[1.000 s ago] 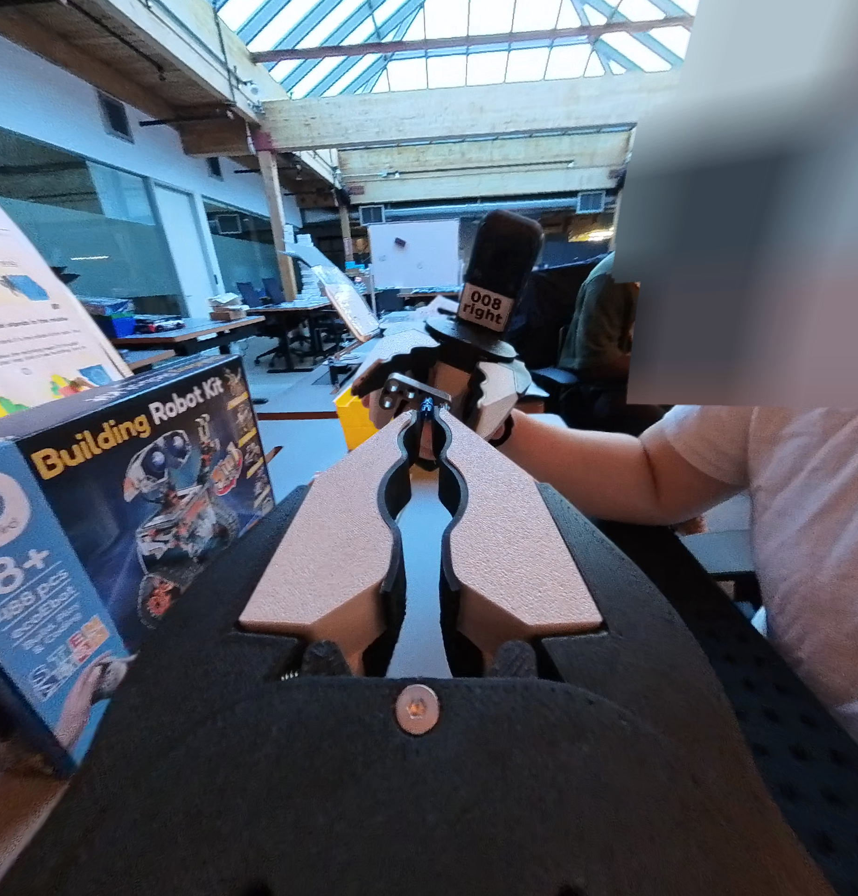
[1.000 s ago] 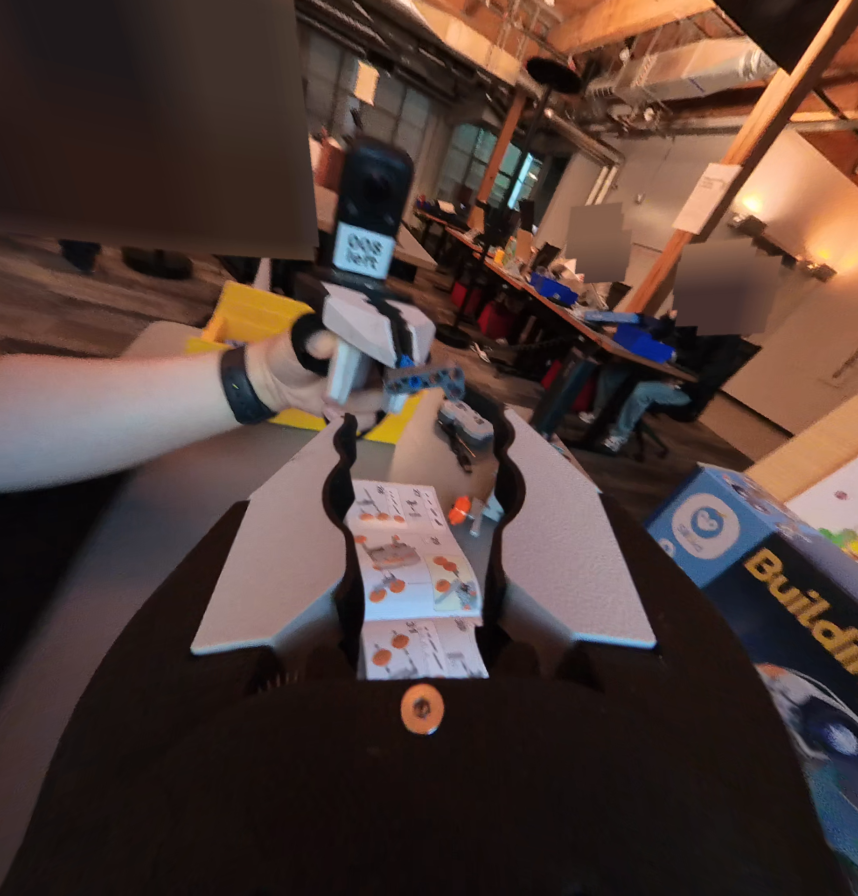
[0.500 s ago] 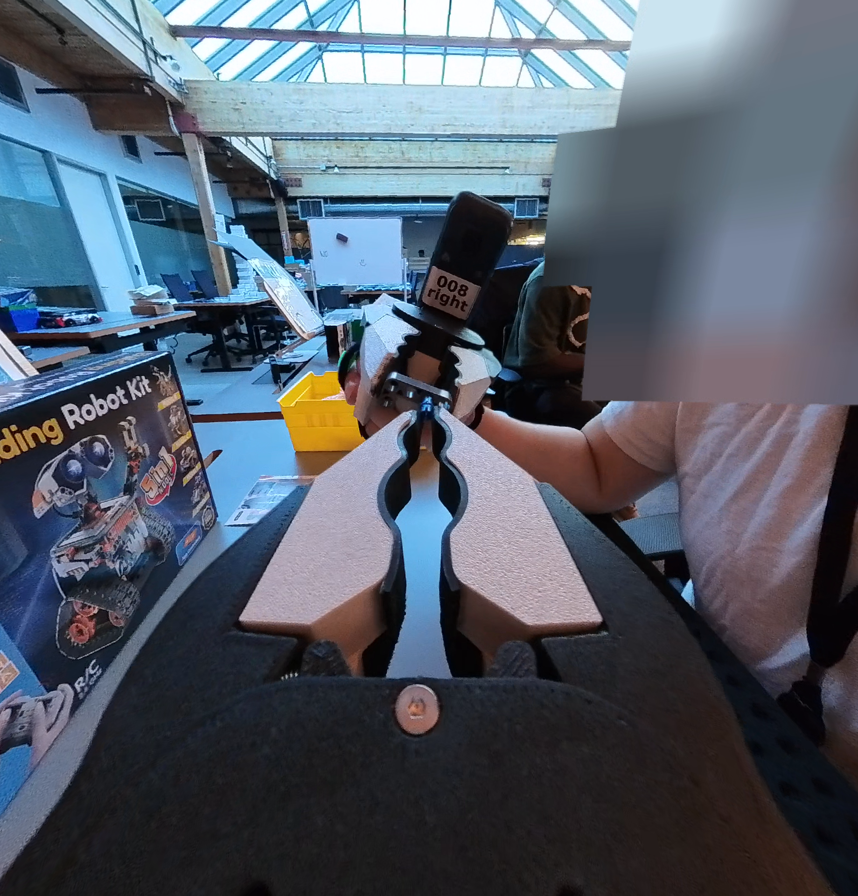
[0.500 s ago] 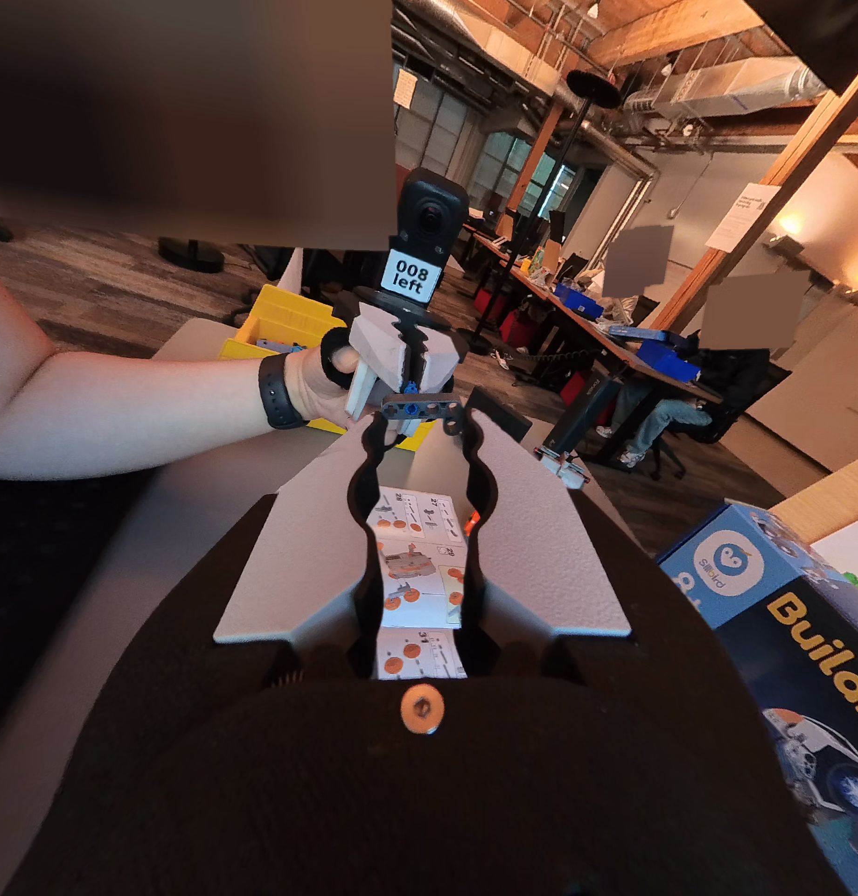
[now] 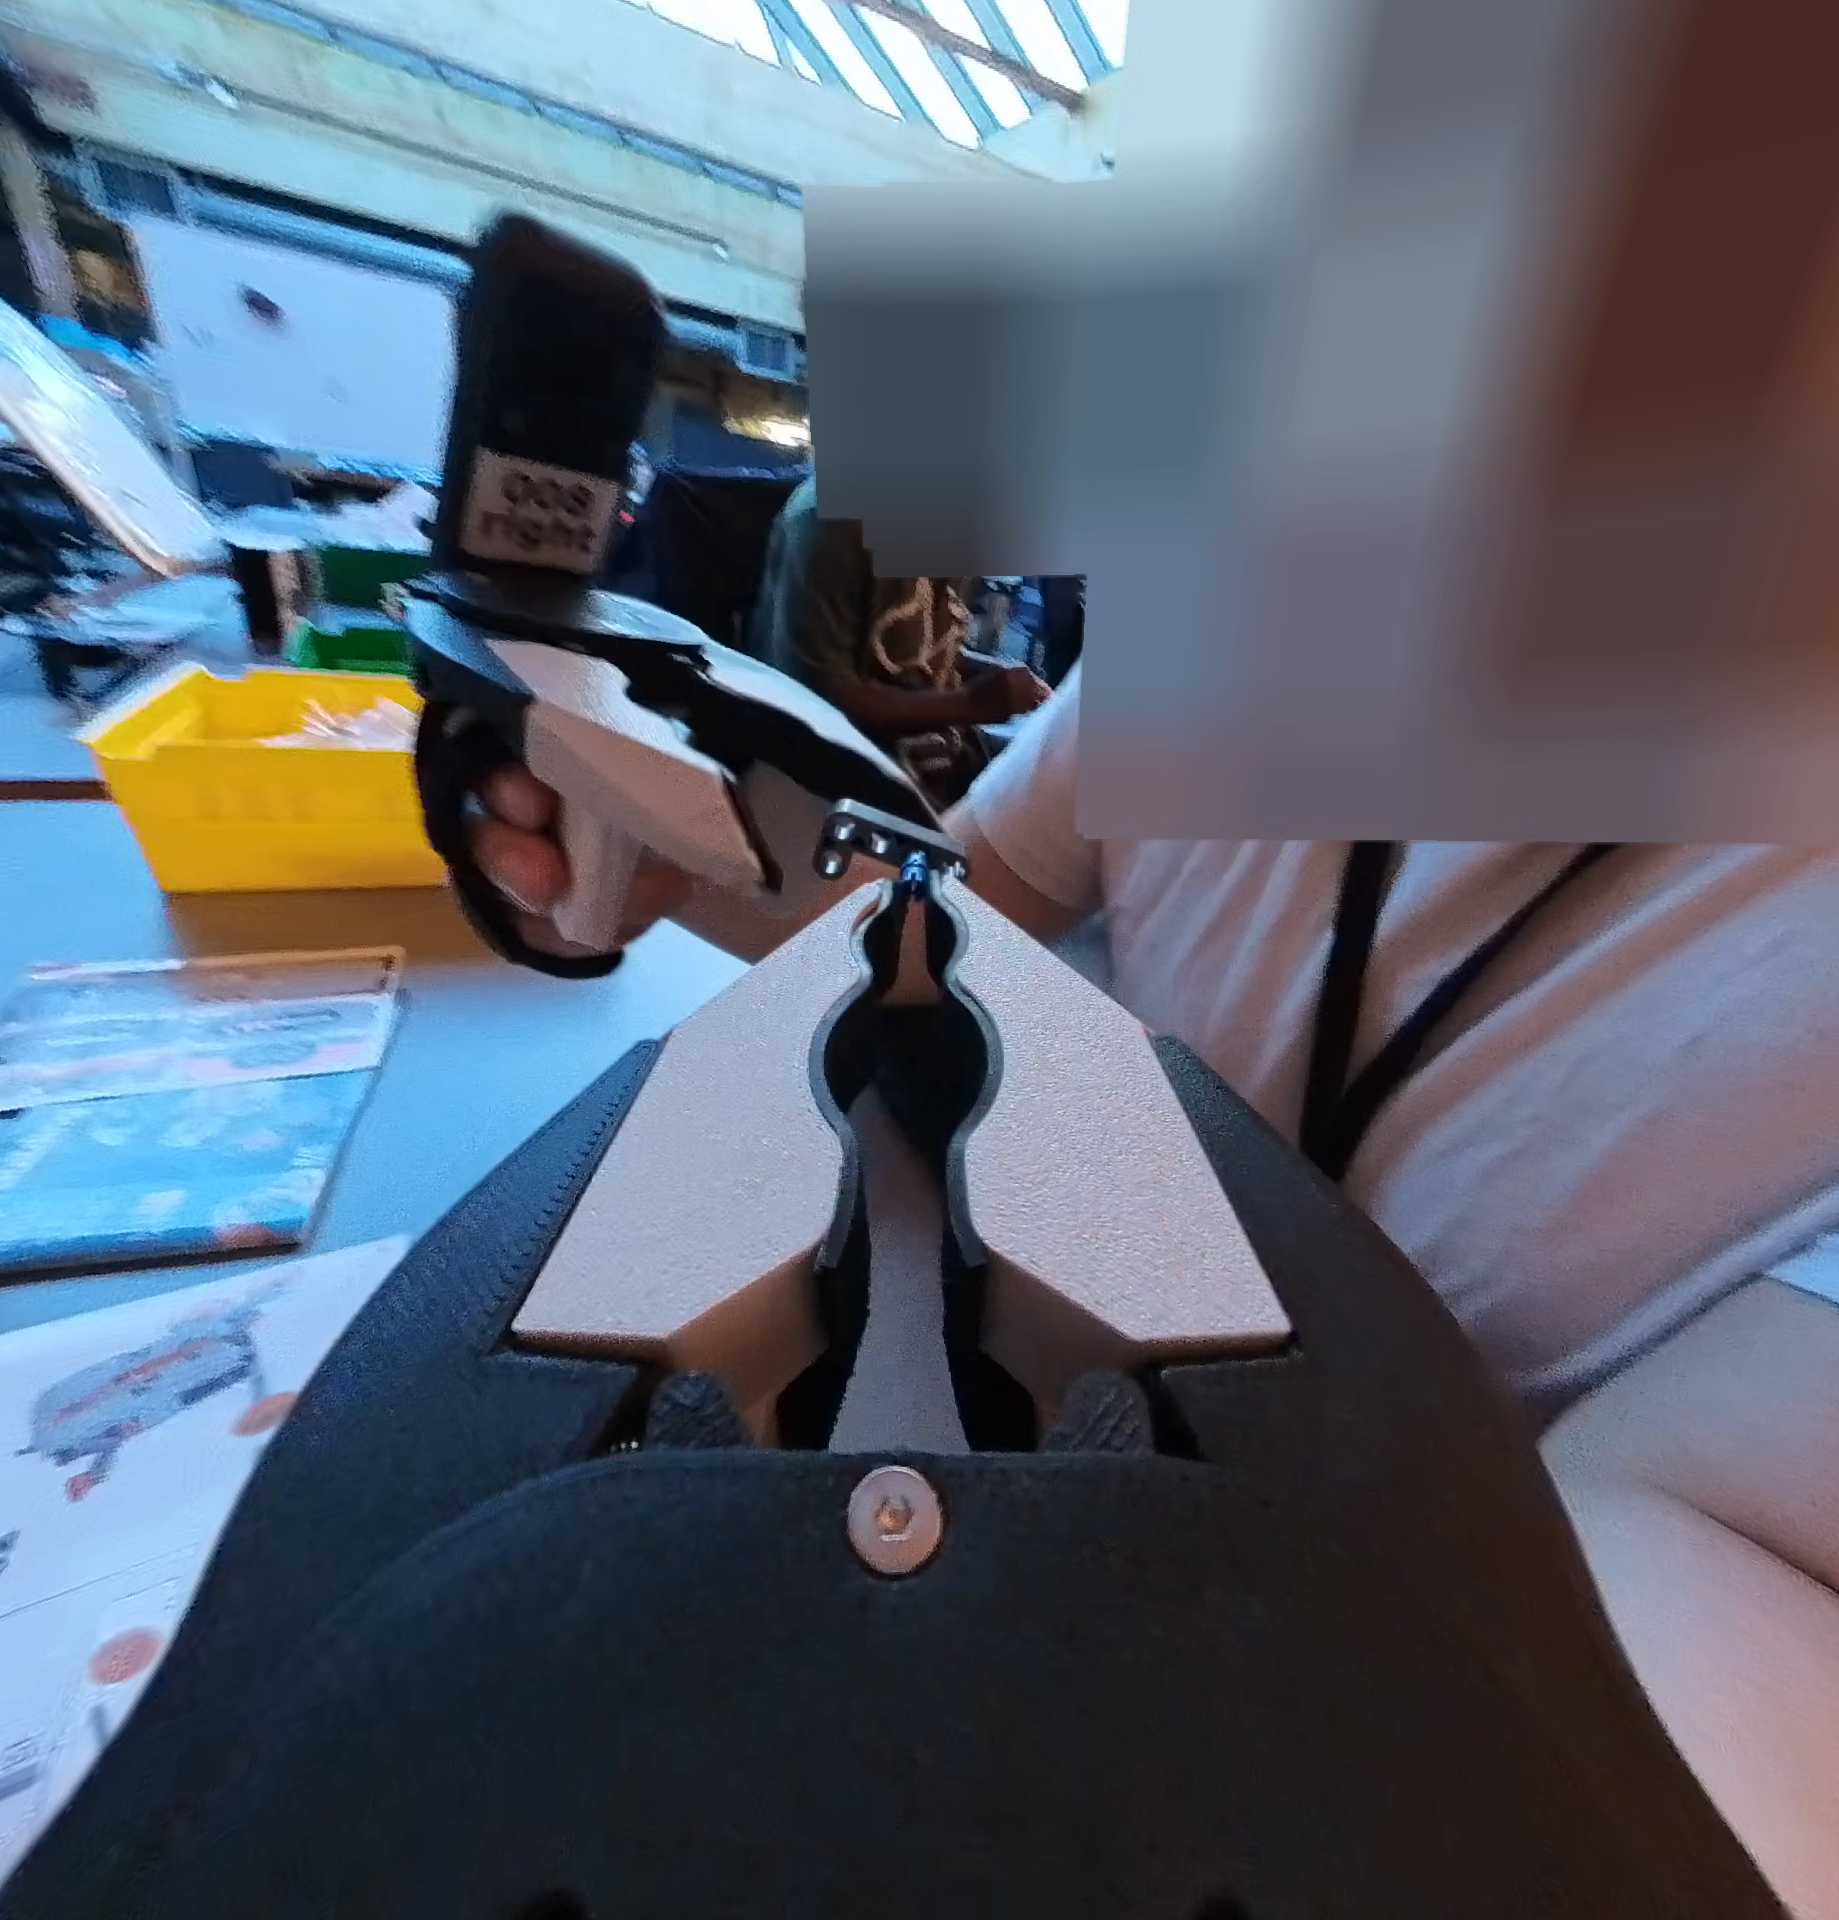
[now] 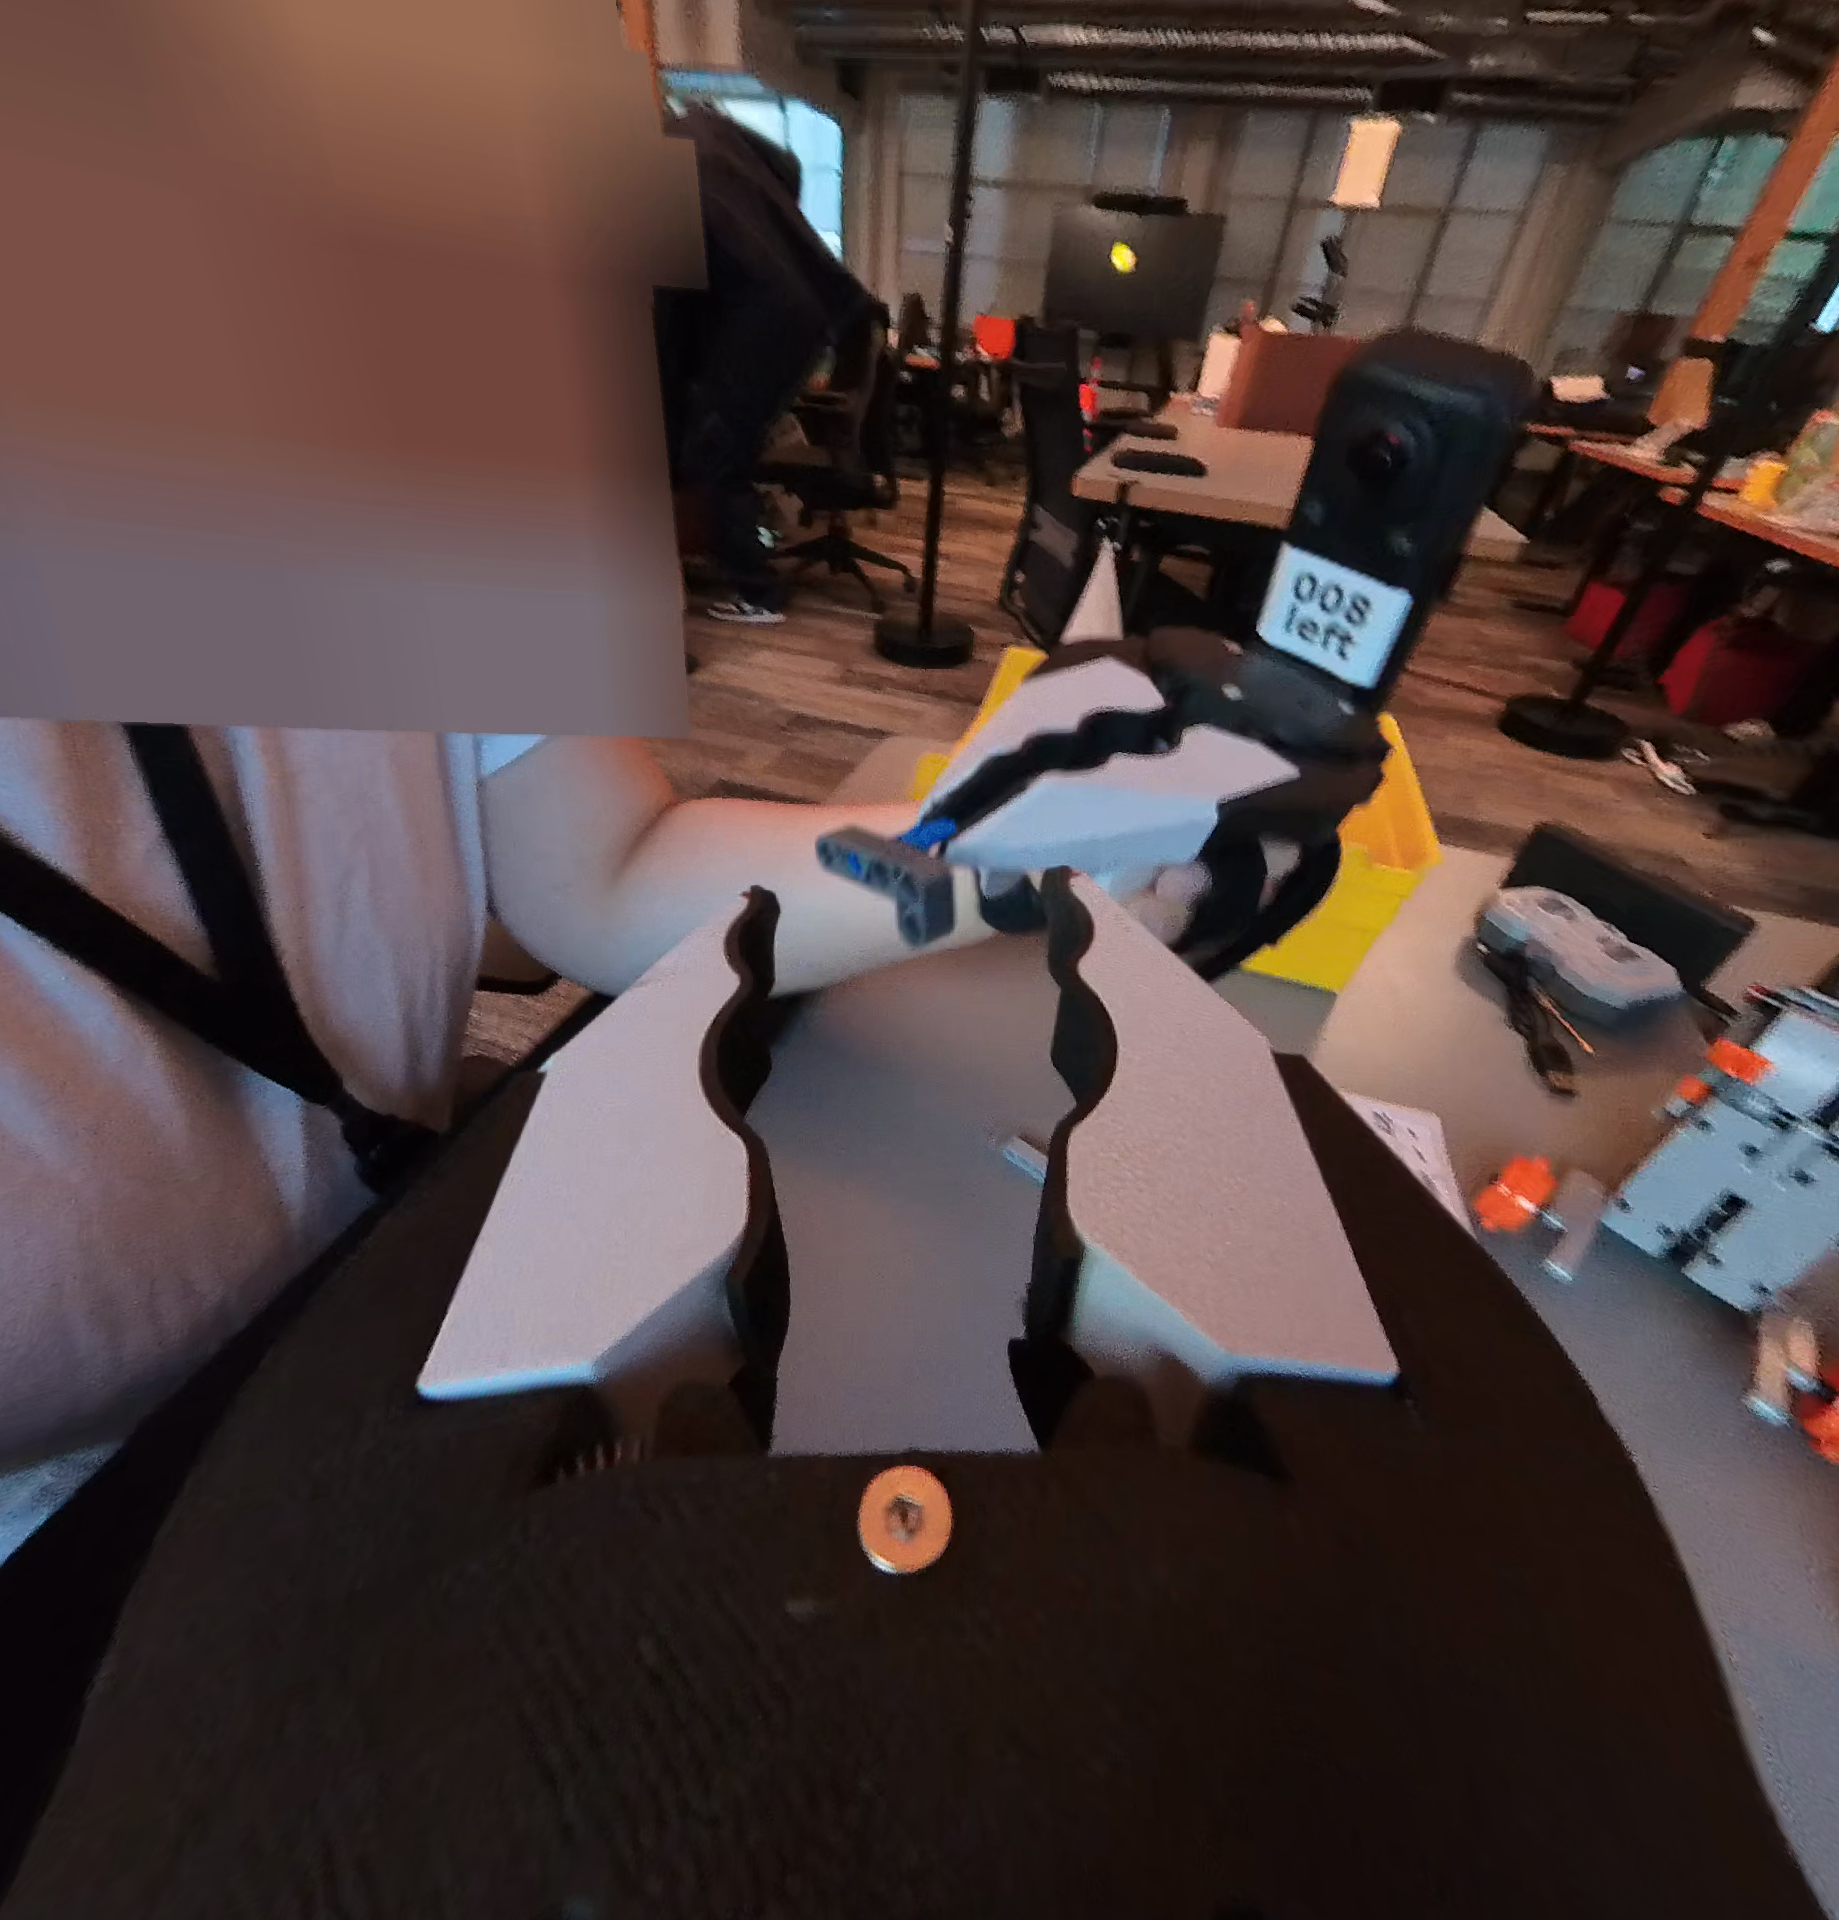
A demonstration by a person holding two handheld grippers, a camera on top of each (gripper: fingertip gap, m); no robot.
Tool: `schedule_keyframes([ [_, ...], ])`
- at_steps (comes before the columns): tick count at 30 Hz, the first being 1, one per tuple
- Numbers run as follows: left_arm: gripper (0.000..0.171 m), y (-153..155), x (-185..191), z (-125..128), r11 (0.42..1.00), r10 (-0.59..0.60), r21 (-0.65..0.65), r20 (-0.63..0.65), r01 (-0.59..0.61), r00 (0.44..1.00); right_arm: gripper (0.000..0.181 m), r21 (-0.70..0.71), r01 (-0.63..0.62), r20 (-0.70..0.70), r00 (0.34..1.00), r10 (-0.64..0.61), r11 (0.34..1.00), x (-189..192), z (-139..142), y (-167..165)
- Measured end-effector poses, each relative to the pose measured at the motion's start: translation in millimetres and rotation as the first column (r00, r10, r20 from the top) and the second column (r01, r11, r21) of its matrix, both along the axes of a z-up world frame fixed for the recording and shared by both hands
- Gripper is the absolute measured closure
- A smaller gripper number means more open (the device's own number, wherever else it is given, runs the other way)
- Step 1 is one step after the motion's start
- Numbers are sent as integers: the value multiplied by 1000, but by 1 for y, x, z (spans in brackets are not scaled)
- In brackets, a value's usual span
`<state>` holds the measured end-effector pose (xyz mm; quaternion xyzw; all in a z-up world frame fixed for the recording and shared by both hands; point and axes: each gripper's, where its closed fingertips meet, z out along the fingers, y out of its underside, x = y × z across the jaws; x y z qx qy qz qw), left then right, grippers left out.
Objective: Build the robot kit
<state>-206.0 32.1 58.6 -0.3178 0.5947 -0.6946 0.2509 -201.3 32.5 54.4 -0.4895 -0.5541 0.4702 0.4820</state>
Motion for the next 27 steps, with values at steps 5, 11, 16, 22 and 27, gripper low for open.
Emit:
schedule_keyframes([
  [5,171,-14,3,-10,996,-93,5,-50,94,994,156,-50,-130,-35,991,128,990,3,1,-17],
  [11,171,-19,5,-10,991,-137,-12,-55,136,989,170,-44,-163,37,986,164,986,0,-7,-26],
  [16,149,-1,14,0,999,16,-33,-2,-16,1000,174,-40,-134,24,991,135,990,4,-2,-21],
  [22,119,16,10,14,936,316,155,36,-318,948,174,80,115,52,992,-119,990,16,9,11],
  [27,124,27,28,7,780,503,392,71,-487,861,174,131,177,51,981,-185,975,20,14,16],
])
